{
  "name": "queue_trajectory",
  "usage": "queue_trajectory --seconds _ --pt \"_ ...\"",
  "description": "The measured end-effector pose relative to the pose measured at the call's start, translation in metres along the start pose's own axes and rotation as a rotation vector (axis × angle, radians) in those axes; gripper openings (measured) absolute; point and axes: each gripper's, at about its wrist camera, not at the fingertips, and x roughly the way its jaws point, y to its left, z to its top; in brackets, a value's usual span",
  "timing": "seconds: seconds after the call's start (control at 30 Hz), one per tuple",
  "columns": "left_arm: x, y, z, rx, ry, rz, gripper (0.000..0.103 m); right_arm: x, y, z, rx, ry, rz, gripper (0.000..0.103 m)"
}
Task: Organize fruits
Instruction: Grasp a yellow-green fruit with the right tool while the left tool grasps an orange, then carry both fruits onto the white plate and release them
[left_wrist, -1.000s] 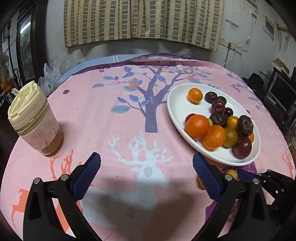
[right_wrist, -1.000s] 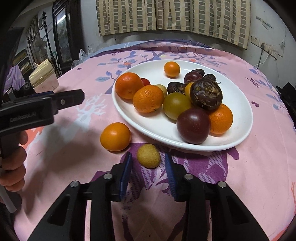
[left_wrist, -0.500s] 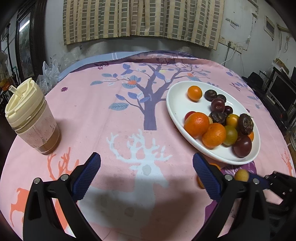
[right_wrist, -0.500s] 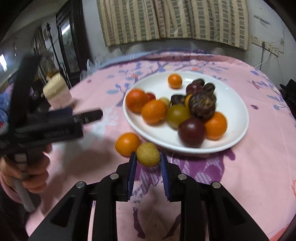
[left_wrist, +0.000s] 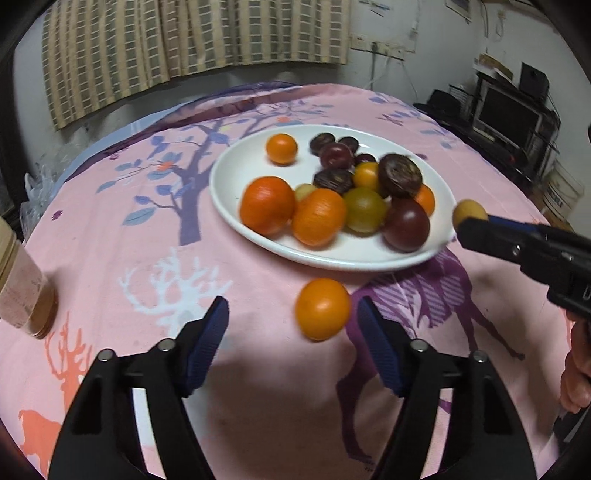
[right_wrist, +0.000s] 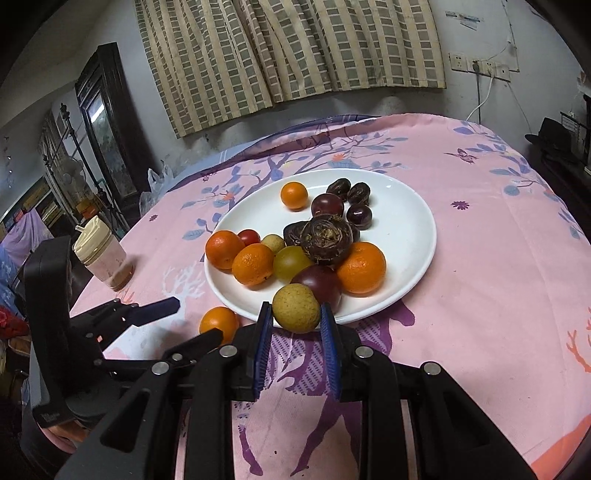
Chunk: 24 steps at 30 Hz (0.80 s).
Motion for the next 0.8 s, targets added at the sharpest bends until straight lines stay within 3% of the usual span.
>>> queue_trajectory --seconds 0.27,0.4,0.6,0.73,0.8 --pt "0.012 -0.018 -0.006 0.065 0.018 -0.004 0.061 -0.001 0.001 0.000 -0.004 -0.001 -0.001 0.027" --pt "0.019 -0.021 -0.007 0.083 0.036 0.006 0.049 -0.001 0.001 0.000 -0.005 -0.001 -0.002 0.027" --pt "0.021 -0.019 -0.007 0.075 0.045 -0.008 0.035 0.003 0.000 -0.001 -0.008 0.006 -0.019 0.027" --pt "0.016 -0.012 -0.009 0.037 0.058 -0.033 0.035 0.005 0.000 -0.005 -0.021 0.019 -0.035 0.027" --pt "0.005 -0.006 -0.011 -0.015 0.053 -0.082 0.035 0.005 0.002 -0.007 -0.034 0.024 -0.037 0.027"
